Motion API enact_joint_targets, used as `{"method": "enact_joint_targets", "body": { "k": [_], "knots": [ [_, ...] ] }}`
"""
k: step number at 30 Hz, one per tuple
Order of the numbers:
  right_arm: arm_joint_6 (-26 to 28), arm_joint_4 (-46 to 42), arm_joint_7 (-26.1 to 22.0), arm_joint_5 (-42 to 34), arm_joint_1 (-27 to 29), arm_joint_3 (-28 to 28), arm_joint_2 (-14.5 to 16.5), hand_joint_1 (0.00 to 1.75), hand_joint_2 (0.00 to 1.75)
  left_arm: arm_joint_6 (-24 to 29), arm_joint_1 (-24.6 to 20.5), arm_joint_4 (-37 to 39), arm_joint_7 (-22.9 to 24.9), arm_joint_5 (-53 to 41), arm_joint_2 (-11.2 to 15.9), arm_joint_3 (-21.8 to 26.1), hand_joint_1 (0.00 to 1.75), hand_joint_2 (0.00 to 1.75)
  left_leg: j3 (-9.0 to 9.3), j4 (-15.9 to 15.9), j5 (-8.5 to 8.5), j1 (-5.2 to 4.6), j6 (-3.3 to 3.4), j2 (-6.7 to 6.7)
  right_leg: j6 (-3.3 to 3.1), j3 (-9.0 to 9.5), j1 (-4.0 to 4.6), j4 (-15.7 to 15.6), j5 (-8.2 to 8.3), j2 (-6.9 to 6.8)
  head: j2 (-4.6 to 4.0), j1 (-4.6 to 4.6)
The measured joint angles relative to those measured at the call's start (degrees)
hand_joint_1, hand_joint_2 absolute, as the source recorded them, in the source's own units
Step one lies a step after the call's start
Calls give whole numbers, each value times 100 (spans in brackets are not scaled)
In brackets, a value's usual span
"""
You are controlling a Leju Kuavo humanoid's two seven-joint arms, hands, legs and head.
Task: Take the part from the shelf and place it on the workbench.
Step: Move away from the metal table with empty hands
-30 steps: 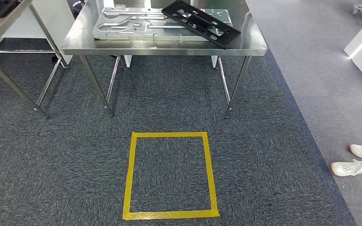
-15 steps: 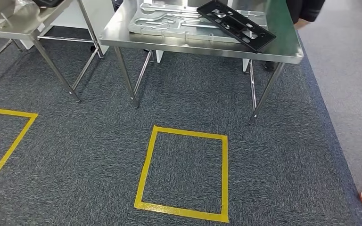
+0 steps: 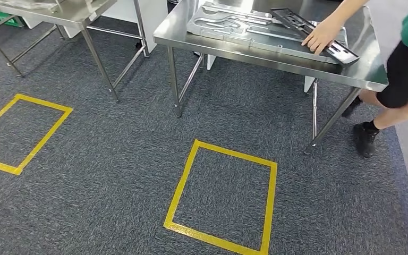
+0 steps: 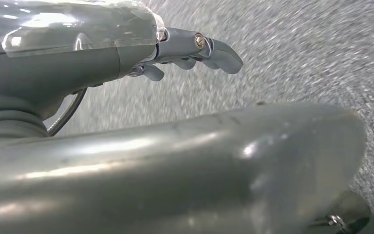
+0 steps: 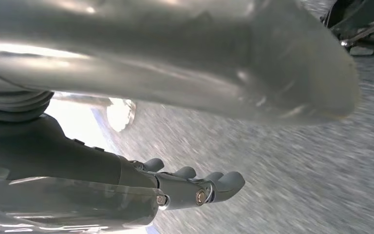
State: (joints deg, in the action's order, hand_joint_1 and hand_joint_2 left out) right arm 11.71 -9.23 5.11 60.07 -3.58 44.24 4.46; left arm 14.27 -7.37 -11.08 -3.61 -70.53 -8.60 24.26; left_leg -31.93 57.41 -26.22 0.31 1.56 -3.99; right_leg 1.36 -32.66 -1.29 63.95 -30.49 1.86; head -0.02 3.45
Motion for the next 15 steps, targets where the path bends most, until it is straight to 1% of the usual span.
{"method": "enact_joint_targets", "body": {
  "k": [1, 2, 3, 4, 5, 6, 7, 8, 9, 10, 11, 12, 13, 14, 15],
  "knots": [
    [16, -3, -92, -4, -1, -12, 0, 0, 0, 4, 4, 0, 7, 19, -26, 36, 0, 0, -20, 18, 4, -3, -23, -69, -22, 139, -1, -341, 128, 116, 0, 0],
    [42, -8, -202, -10, -7, -21, 0, 0, 0, -2, 5, 0, 25, 32, -47, 67, 0, 0, -48, 30, 13, 1, -53, -123, -38, 213, 4, -539, 177, 204, 0, 0],
    [80, -14, -370, -15, -22, -30, 0, 0, 0, -17, 11, 0, 64, 46, -60, 102, 0, 0, -77, 32, 27, 10, -94, -178, -51, 232, 15, -609, 167, 241, 0, 0],
    [130, -20, -584, -18, -46, -41, 0, 0, 0, -38, 26, 0, 120, 65, -65, 140, 0, 0, -106, 26, 44, 18, -139, -239, -66, 232, 26, -634, 179, 198, 0, 0],
    [184, -26, -818, -5, -79, -58, 0, 0, 0, -59, 51, 0, 178, 84, -67, 183, 0, 0, -121, 22, 52, 27, -175, -250, -98, 236, 22, -653, 199, 141, 0, 0],
    [238, -30, -1055, 30, -121, -86, -1, 0, 0, -75, 81, 0, 229, 110, -66, 228, 0, 0, -145, 60, 22, 23, -206, -177, -138, 242, 13, -679, 219, 82, 0, 1],
    [289, -33, -1239, 81, -162, -125, -7, 0, 0, -87, 104, 0, 258, 133, -63, 269, 0, 0, -210, 191, -68, 15, -228, -52, -178, 247, 1, -706, 239, 16, 0, 1],
    [329, -37, -1354, 149, -205, -175, -20, 0, 0, -90, 117, 0, 266, 161, -61, 308, 0, 0, -322, 446, -225, 13, -244, 103, -208, 248, -8, -726, 253, -60, 0, 2],
    [358, -40, -1405, 216, -244, -232, -42, 0, 0, -87, 124, 0, 262, 189, -59, 347, 0, 0, -490, 809, -422, 12, -263, 232, -226, 247, 1, -728, 254, -141, 0, 3],
    [374, -43, -1392, 273, -275, -287, -74, 0, 0, -81, 132, 0, 254, 216, -57, 387, 0, 0, -675, 1209, -605, 18, -281, 286, -234, 245, 9, -725, 252, -232, 0, 3],
    [371, -43, -1319, 324, -297, -336, -109, 0, 0, -68, 152, 0, 249, 245, -54, 427, 0, 0, -811, 1520, -716, 22, -298, 309, -235, 244, 15, -721, 248, -329, 0, 3],
    [353, -42, -1216, 357, -310, -380, -140, 0, 0, -51, 183, 0, 251, 268, -49, 470, 0, 0, -854, 1643, -723, 24, -308, 322, -234, 245, 18, -717, 243, -418, -1, 3],
    [324, -42, -1092, 377, -315, -415, -165, 0, 0, -33, 225, 0, 256, 292, -44, 512, 0, 0, -773, 1520, -620, 25, -308, 345, -227, 248, 19, -712, 235, -500, -1, 3],
    [286, -41, -959, 380, -305, -438, -181, 0, 0, -12, 266, 0, 250, 311, -36, 550, 0, 0, -579, 1182, -446, 25, -297, 391, -216, 257, 20, -707, 225, -576, -1, 3],
    [240, -41, -825, 361, -283, -451, -189, 0, 0, 10, 295, 0, 229, 323, -28, 583, 0, 0, -335, 730, -288, 13, -269, 505, -197, 268, 26, -701, 211, -649, -1, 3]
  ]
}}
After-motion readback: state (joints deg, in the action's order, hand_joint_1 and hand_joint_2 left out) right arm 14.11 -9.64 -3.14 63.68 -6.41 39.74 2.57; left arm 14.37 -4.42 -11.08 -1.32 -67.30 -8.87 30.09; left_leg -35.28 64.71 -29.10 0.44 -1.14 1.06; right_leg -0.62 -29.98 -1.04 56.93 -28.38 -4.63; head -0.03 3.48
